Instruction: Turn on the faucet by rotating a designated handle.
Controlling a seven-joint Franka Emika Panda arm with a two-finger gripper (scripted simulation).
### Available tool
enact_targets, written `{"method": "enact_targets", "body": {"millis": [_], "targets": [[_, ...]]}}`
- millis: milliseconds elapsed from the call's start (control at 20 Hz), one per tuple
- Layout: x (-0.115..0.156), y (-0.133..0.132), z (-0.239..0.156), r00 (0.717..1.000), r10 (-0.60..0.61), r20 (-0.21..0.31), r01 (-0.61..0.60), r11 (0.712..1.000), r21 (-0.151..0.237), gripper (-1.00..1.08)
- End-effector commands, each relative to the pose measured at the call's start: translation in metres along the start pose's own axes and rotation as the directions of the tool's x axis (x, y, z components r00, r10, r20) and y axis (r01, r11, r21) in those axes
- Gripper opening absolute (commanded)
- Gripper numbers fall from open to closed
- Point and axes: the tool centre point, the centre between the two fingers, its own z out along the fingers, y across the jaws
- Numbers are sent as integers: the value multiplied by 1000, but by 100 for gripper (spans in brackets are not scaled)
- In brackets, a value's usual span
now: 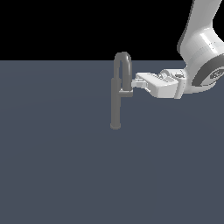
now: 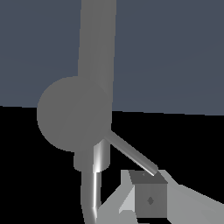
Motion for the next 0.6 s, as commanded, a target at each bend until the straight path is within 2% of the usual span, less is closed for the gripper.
{"method": "enact_targets", "body": {"millis": [0,250,300,350,550], "targets": [[16,5,0,1000,15,3,-15,1000,1,-100],[52,18,0,999,45,9,-45,999,3,-100],[52,18,0,999,45,9,-45,999,3,-100],[20,5,0,1000,-8,3,8,1000,-6,-100],[45,6,0,1000,15,6,-15,1000,-2,-100]]}}
